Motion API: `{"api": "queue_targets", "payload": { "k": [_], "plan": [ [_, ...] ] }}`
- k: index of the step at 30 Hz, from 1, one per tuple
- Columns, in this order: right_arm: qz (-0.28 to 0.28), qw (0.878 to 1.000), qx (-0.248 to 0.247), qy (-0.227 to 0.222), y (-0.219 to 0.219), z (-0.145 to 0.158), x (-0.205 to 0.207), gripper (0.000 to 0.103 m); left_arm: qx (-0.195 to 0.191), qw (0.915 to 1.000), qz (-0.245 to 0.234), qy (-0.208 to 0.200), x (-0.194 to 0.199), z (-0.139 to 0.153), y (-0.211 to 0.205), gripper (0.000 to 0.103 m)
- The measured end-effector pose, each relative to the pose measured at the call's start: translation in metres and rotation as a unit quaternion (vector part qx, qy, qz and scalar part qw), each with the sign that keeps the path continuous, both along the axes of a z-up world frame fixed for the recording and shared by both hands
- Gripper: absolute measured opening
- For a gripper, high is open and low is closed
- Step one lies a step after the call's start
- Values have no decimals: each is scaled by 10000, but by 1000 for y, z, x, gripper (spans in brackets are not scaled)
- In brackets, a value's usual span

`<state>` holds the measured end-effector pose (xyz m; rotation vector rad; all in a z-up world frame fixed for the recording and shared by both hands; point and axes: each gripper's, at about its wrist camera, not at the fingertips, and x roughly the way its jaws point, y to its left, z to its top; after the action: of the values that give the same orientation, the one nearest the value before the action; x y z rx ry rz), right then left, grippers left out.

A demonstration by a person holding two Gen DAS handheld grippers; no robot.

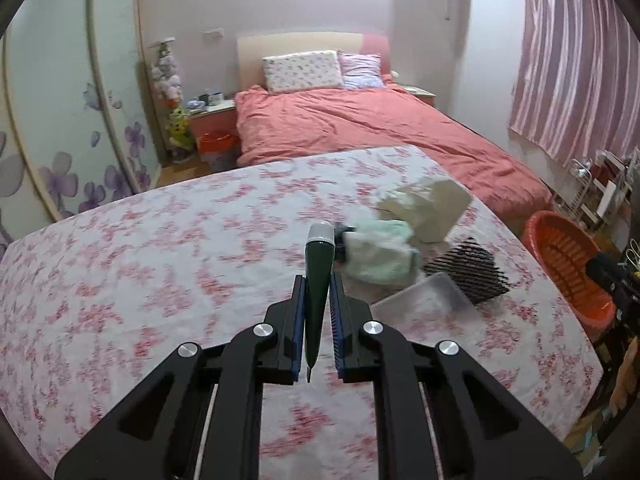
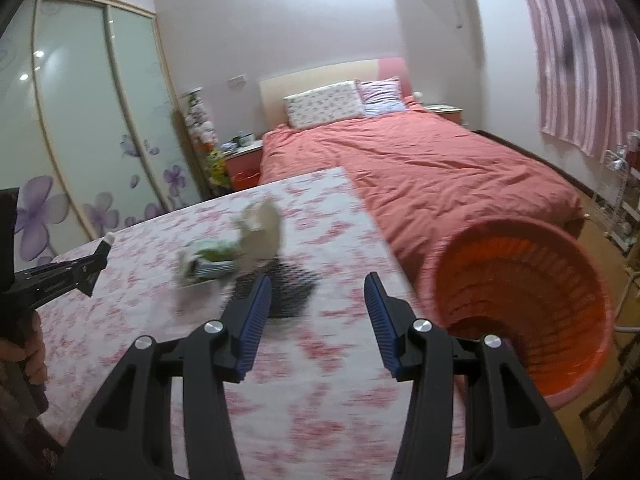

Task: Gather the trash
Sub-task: 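Grasp the clear plastic tray with the right tool while the left tool holds the green tube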

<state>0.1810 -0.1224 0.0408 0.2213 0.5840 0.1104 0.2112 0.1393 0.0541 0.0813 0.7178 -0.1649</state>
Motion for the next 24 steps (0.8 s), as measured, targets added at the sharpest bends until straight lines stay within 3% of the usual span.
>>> {"api": "queue_targets", "payload": {
  "k": [2,6,9,17,24],
  "plan": [
    [140,9998,127,11,18,-3,2,50,-24,10000,64,-39,-3,1,12,12],
    [274,9991,329,-8,54,-12,5,81,-77,9998,171,-118,-8,2,38,12],
    [228,9995,224,85,80,-19,13,92,-114,9995,221,-183,-13,3,53,12],
    [276,9953,-699,603,138,-41,38,99,-311,9985,335,-290,-20,0,83,12],
    [263,9893,-1107,908,155,-55,53,99,-514,9975,392,-289,-23,-3,98,12]
  ]
}}
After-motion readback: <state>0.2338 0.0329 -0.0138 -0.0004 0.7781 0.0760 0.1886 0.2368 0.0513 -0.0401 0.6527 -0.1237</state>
